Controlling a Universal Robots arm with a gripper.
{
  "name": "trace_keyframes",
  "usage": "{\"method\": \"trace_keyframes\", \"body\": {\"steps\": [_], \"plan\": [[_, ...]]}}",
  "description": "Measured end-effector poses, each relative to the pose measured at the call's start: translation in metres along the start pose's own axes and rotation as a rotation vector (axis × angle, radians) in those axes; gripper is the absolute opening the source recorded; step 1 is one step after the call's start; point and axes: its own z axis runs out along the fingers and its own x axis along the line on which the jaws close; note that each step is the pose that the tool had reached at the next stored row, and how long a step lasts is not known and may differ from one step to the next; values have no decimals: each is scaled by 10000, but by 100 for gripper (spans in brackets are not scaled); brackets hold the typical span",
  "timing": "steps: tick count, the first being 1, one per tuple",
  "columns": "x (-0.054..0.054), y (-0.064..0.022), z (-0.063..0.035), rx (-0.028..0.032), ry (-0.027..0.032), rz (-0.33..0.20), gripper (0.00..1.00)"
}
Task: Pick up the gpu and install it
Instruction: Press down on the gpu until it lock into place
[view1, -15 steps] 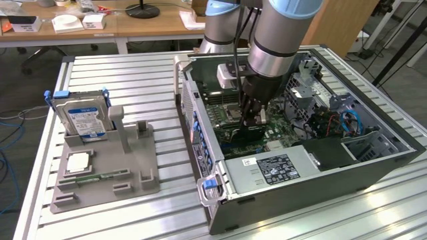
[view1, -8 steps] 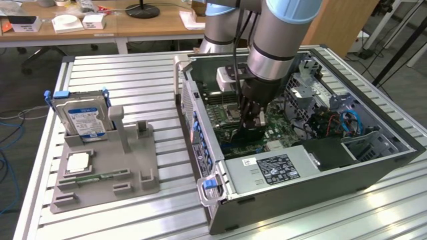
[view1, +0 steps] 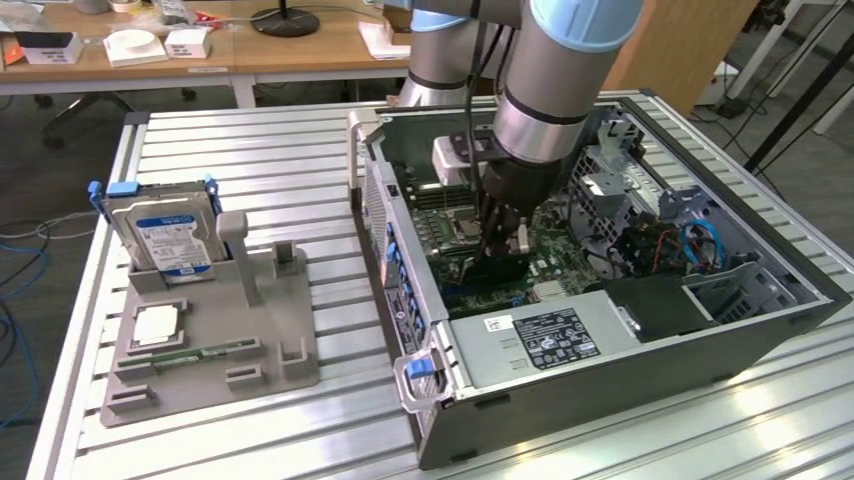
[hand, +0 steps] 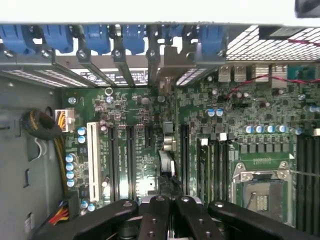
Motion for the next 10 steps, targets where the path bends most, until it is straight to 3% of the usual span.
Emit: {"method": "trace_keyframes", "body": {"steps": [2,4,10], "plan": [[-2,4,-87,-13,21,0,11],[-3,29,-116,-12,4,0,11],[7,232,-116,-13,-8,-2,11]]}}
